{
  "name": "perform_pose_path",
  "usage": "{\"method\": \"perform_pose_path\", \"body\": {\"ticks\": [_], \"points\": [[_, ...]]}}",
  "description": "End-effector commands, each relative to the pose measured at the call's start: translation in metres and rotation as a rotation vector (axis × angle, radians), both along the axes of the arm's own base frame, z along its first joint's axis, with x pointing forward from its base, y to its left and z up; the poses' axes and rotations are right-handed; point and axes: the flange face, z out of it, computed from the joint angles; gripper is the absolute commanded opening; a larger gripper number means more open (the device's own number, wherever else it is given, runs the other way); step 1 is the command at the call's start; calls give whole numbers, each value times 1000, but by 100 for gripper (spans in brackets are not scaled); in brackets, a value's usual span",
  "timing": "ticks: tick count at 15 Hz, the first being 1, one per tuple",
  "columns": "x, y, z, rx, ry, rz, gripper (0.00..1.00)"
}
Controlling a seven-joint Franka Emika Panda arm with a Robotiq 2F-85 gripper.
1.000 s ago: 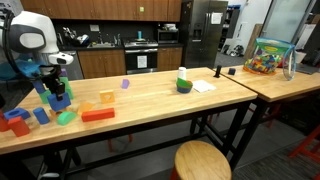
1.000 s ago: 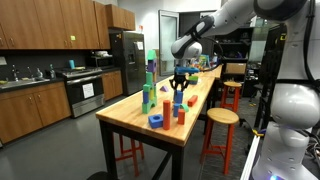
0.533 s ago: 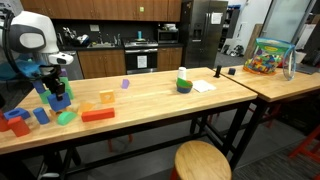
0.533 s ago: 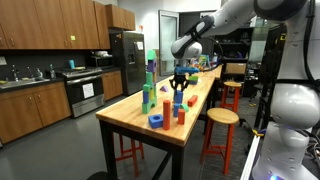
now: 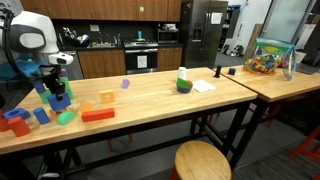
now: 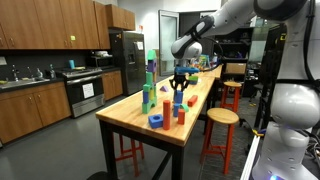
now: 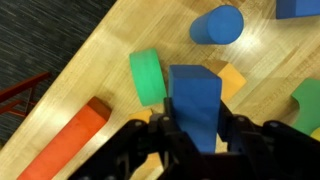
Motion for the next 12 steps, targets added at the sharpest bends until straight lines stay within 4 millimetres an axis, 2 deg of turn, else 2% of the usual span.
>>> {"method": "perform_pose_path", "body": {"ticks": [1,2,3,6,7,9,10,12], "points": [[0,0,1,0,1,0,41],[0,0,1,0,1,0,66],[-2,0,-3,-27,45,28,66],[-7,-1,-8,-74,119,73,82],[-7,-2,-8,-56,86,56,64],[-9,-3,-11,-65,105,65,78],[-9,-3,-12,-66,107,66,82],[-9,-3,-12,-66,108,66,82]]}}
